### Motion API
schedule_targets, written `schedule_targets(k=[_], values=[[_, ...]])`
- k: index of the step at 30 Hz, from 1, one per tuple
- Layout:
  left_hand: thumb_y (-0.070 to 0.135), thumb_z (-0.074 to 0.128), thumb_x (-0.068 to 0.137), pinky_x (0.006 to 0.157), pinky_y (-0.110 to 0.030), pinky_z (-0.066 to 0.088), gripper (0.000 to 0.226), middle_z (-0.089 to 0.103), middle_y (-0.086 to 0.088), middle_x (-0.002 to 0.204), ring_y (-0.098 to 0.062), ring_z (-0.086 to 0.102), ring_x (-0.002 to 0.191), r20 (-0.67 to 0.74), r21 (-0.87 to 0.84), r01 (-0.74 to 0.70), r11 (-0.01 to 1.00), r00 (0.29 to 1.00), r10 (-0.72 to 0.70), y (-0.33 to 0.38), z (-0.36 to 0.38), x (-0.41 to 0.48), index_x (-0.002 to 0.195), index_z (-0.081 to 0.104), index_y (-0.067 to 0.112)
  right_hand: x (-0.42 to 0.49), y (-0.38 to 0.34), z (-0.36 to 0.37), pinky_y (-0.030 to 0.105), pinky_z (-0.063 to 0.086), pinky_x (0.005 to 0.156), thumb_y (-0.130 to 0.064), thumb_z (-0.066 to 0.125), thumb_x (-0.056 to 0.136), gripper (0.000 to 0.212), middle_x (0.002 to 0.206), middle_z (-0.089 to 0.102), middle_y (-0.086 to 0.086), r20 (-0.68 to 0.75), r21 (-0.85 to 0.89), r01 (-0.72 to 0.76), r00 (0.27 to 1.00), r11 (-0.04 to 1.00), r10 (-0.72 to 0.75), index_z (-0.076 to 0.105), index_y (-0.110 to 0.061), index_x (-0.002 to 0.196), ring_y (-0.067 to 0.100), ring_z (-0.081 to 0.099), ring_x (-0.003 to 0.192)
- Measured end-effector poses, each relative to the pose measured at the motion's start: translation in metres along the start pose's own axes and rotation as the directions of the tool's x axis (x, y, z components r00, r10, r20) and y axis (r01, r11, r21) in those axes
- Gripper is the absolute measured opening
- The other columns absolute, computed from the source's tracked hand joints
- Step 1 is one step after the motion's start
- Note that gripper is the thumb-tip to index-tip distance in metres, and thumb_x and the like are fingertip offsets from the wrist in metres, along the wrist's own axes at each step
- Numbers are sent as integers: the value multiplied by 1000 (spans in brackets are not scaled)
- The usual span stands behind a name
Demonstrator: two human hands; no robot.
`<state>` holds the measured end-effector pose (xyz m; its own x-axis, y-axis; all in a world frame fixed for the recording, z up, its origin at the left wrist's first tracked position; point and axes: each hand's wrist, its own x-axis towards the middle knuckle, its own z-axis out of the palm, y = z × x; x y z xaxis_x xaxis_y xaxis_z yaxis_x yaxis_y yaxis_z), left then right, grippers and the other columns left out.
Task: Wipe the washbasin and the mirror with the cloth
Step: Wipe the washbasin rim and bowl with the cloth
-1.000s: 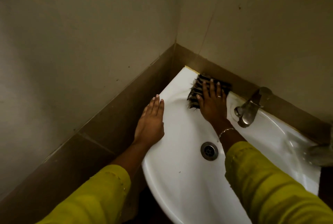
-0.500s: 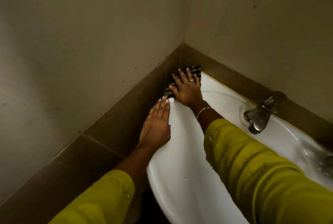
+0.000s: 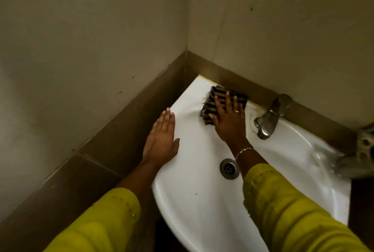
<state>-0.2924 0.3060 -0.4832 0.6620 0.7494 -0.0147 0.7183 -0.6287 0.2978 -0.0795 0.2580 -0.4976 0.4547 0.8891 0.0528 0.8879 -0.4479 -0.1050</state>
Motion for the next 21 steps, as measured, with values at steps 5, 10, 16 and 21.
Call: schedule_targets(k=[5, 10, 16, 21], values=[[35, 38, 92, 116, -31, 4, 72, -2, -14, 157, -24, 0, 145, 7, -2, 5, 1000, 1000, -5, -2, 2, 0, 146, 4, 3, -36, 22, 1, 47, 0, 115, -42, 27, 97, 56, 154, 10, 19, -14, -24, -149, 989, 989, 149, 16, -21, 147, 36, 6, 142], [59, 11, 78, 114, -28, 5, 88, 7, -13, 156, -23, 6, 145, -30, -43, 22, 999, 999, -24, -4, 7, 1, 146, 11, 3, -35, 10, 6, 48, 2, 114, -33, 40, 95, 57, 151, 15, 25, -62, 8, -215, 975, 977, 215, 21, -14, 145, 40, 11, 141], [70, 3, 74, 112, -23, 0, 96, 3, -8, 157, -18, 2, 145, -38, -98, 50, 994, 998, -54, -3, 6, 1, 147, 6, 8, 3, -30, 7, 49, 0, 114, -43, 27, 96, 59, 154, 3, 22, -20, 32, -278, 960, 960, 278, 12, -16, 147, 37, 2, 142], [83, -13, 66, 112, -24, 0, 112, 4, -7, 157, -17, 2, 145, -32, -153, 53, 987, 998, -59, -3, 5, 0, 147, 7, 9, 32, -72, 9, 53, 10, 111, -47, 12, 90, 64, 152, 20, 19, -56, 109, -96, 993, 989, 103, 27, -16, 144, 38, 14, 140]])
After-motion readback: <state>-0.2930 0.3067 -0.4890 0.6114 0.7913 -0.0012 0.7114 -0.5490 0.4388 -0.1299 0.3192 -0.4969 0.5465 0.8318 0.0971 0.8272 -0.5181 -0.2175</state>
